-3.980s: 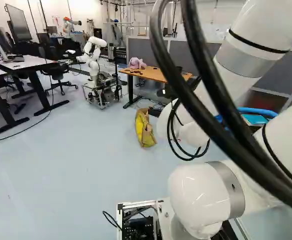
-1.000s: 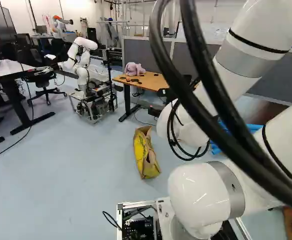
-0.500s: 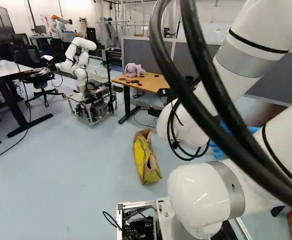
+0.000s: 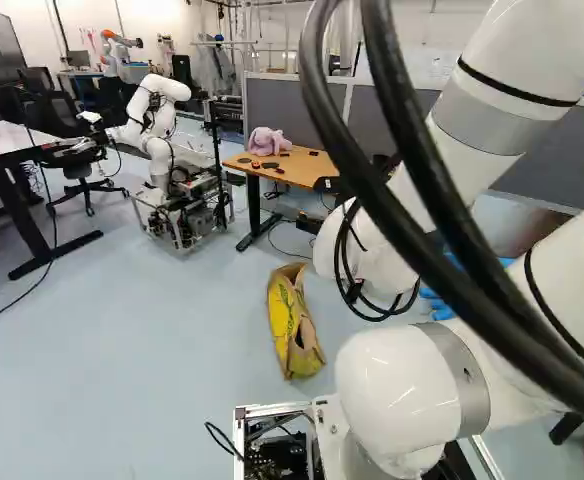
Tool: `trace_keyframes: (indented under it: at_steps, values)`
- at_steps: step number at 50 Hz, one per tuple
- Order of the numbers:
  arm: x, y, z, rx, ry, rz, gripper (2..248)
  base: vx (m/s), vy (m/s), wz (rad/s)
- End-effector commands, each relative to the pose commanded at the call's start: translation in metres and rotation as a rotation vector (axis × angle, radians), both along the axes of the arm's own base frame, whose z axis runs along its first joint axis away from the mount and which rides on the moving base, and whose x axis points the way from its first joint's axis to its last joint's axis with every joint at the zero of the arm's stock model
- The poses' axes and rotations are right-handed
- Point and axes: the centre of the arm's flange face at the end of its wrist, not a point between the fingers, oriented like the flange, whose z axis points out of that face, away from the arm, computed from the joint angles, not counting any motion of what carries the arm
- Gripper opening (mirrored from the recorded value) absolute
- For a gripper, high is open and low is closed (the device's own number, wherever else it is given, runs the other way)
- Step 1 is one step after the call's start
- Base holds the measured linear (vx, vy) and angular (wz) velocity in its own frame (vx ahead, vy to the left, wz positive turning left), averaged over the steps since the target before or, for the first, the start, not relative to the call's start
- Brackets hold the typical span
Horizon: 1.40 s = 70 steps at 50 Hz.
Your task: Pick up the bag on the ground and place it on the table
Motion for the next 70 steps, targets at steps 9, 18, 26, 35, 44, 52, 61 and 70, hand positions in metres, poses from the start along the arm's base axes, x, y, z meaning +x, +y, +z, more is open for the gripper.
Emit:
trace_keyframes:
  at_steps: [9,18,26,35,44,52,61,70]
  values:
    - [0.002,0.000,0.000,0.000,0.001,0.000,247,0.070,-0.001,-0.005]
    - [0.004,0.000,0.001,0.000,0.002,0.000,247,0.003,0.000,-0.001]
    - [0.013,0.000,0.001,0.000,0.019,0.000,247,0.000,0.000,0.000]
    - [0.028,0.000,0.000,0.002,0.055,-0.005,247,0.000,0.000,0.000]
    - [0.044,-0.001,-0.002,0.007,0.102,-0.016,247,0.000,0.000,0.000]
    - [0.058,-0.002,-0.005,0.014,0.155,-0.030,247,0.000,0.000,0.000]
    - [0.074,-0.003,-0.009,0.023,0.221,-0.047,247,0.000,0.000,0.000]
    - [0.088,-0.004,-0.015,0.037,0.303,-0.067,247,0.000,0.000,0.000]
